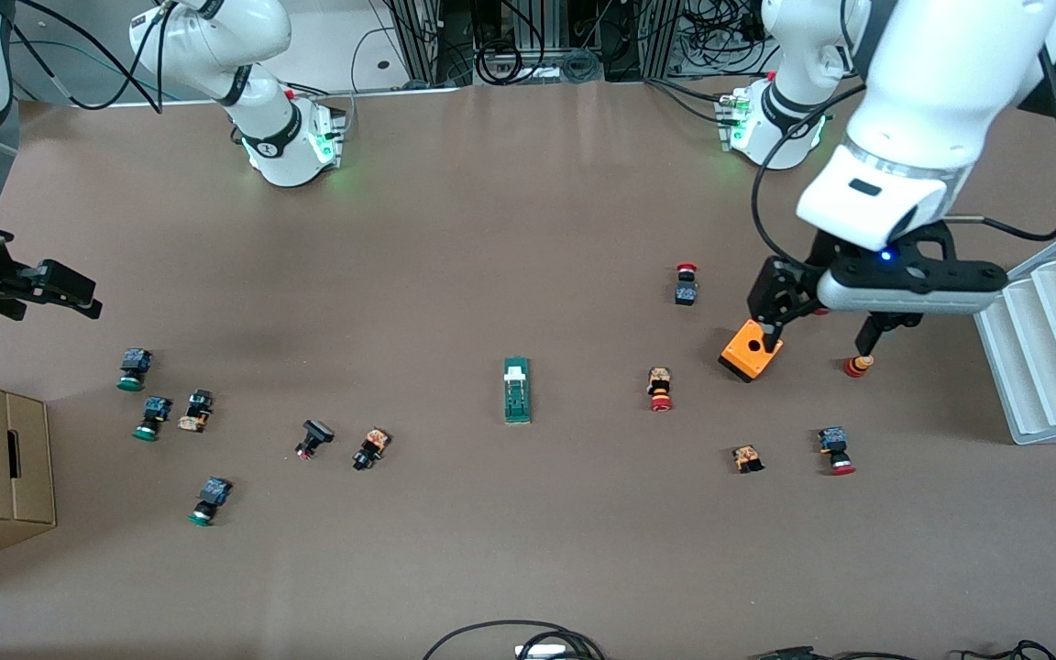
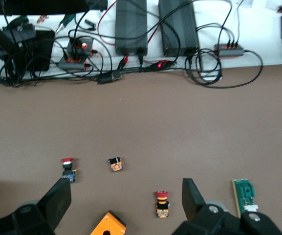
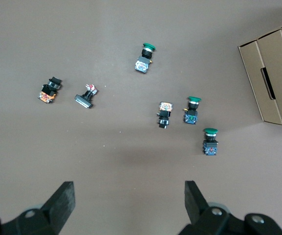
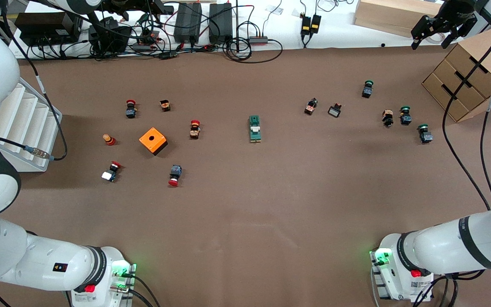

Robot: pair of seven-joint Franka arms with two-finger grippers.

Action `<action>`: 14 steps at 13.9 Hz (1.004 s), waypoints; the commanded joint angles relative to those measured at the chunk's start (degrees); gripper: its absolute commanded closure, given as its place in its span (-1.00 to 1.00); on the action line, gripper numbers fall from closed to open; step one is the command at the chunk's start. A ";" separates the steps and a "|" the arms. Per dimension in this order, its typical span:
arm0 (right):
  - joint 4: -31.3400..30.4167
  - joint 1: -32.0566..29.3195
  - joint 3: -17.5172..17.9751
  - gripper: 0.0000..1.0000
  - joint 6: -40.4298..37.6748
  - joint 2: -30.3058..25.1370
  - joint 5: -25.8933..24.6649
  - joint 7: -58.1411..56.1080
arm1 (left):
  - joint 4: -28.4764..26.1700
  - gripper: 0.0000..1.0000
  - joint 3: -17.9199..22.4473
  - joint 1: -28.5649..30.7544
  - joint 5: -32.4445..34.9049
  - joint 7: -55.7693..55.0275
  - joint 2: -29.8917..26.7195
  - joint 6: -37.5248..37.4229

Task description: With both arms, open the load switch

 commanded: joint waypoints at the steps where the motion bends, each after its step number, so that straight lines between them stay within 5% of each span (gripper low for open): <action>1: 1.36 0.25 -0.10 -1.00 -0.23 0.57 -1.53 0.72 | -2.09 -1.00 0.32 1.89 -1.10 0.98 -1.53 -2.40; 14: 1.36 0.25 -0.10 -1.00 -0.32 0.57 -1.53 0.72 | -1.56 -1.00 2.97 15.59 -10.84 13.18 -5.13 -13.83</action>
